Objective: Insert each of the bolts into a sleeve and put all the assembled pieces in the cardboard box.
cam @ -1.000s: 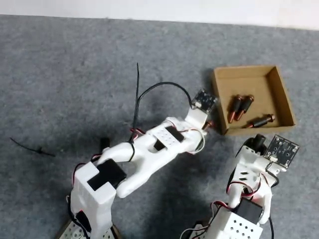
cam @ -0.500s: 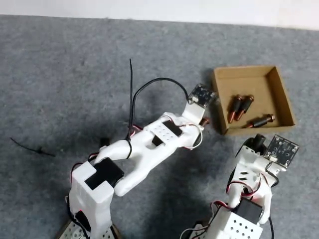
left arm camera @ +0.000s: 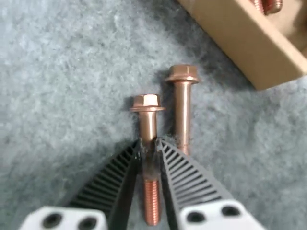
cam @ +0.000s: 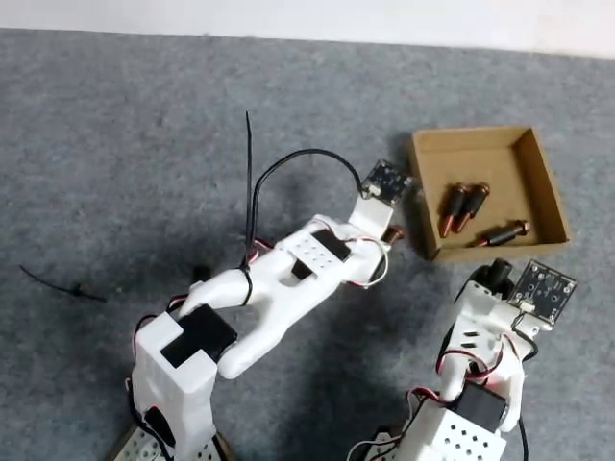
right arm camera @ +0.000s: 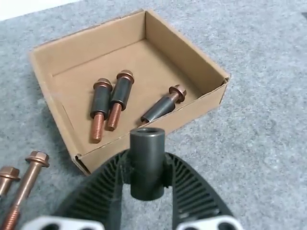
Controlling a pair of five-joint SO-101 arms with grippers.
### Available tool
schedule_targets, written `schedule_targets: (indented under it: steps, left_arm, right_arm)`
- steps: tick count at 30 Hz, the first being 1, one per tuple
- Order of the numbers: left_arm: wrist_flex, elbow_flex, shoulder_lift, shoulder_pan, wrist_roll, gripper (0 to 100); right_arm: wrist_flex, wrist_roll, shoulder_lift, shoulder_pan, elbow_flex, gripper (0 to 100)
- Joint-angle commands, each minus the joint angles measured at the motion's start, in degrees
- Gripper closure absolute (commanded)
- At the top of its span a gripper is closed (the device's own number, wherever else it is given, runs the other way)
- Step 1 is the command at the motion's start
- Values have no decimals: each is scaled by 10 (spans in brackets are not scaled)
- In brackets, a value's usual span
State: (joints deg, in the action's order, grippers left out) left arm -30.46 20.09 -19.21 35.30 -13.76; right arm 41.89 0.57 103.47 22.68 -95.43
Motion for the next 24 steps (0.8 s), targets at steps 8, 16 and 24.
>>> schedule_targets:
  steps: [8, 16, 24]
  left_arm:
    - [-61, -28, 19, -8, -10, 964]
    - [-62, -26, 19, -11, -10, 915]
    - [-77, -28, 19, -12, -11, 871]
  right_arm:
    - [-15, -1, 5, 4, -6, 990]
    - [-15, -1, 5, 4, -6, 990]
    - [-15, -1, 5, 4, -6, 990]
